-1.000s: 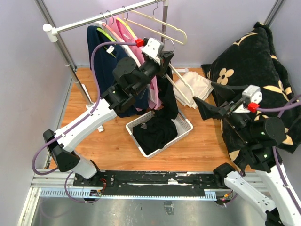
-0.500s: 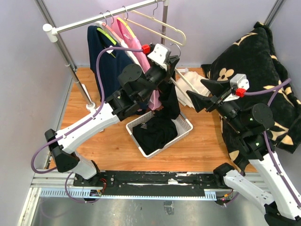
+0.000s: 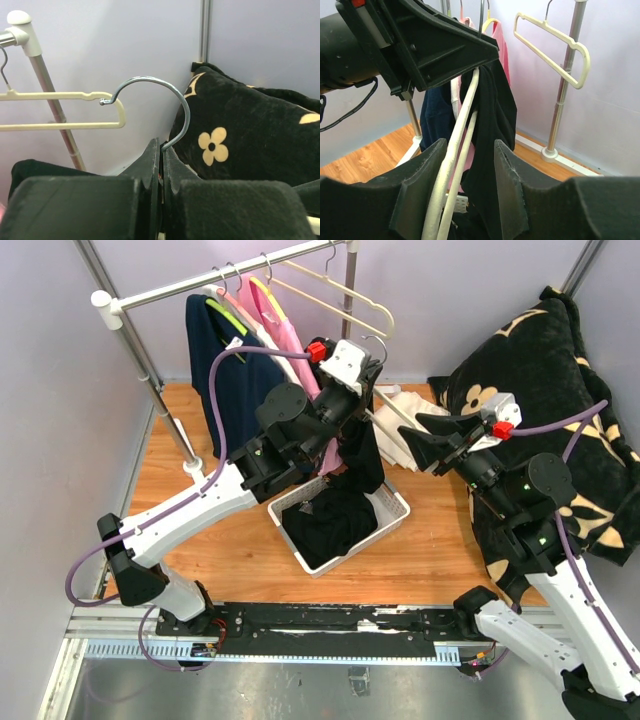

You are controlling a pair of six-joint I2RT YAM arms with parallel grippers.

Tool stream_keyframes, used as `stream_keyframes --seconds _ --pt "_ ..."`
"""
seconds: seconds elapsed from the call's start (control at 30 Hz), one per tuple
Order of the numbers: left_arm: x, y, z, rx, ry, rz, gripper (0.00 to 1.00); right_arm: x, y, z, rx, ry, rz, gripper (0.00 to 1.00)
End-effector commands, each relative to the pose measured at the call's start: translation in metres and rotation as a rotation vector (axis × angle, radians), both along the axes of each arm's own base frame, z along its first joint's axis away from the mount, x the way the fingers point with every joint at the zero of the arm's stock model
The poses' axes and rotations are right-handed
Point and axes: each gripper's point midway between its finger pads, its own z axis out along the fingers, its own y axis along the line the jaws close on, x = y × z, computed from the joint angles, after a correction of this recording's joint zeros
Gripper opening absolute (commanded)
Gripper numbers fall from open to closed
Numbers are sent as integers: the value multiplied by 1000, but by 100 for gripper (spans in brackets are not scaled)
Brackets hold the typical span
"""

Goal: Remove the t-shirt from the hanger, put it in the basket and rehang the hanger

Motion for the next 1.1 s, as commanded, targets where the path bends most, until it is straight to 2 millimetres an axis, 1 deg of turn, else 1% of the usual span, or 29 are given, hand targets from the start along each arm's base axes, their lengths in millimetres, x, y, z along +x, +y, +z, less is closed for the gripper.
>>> stream_keyframes --seconds 0.0,0.07,0.2,0.33,0.37,0.43,0.47,0.5,0.63,0.7,0.8,0.9,1.07 --pt "-17 -9 20 -42 -56 -38 1 -2 -2 13 22 -15 -14 34" --pt "-18 -10 21 -37 -59 -33 0 -1 -3 13 20 -11 -23 31" --pt "-18 -10 21 -23 -69 -23 1 0 -5 10 9 -1 -36 20" --pt "-16 -9 21 -6 -74 -3 1 1 -10 7 2 5 -59 20" --pt "-15 -9 20 0 -73 4 0 0 -11 7 0 5 -62 25" --pt "-12 -8 18 11 -72 20 1 -2 -12 9 -3 -1 -63 44" --pt "-12 -8 16 16 -71 26 0 -3 -13 9 -3 -4 -64 52" --pt "-11 -8 16 20 -71 31 0 -5 -14 10 -3 -8 -65 56" --pt "-8 -8 12 31 -69 47 1 -8 -18 13 -3 -20 -76 61" --pt "-8 -7 13 30 -71 51 1 -10 -20 14 -5 -27 -79 61" --pt "-9 -7 15 25 -72 44 1 -10 -20 13 -8 -26 -82 60" --pt "-10 -7 16 23 -73 41 0 -10 -19 12 -10 -21 -77 54" --pt "-10 -7 18 20 -75 39 0 -8 -17 11 -10 -11 -71 37"
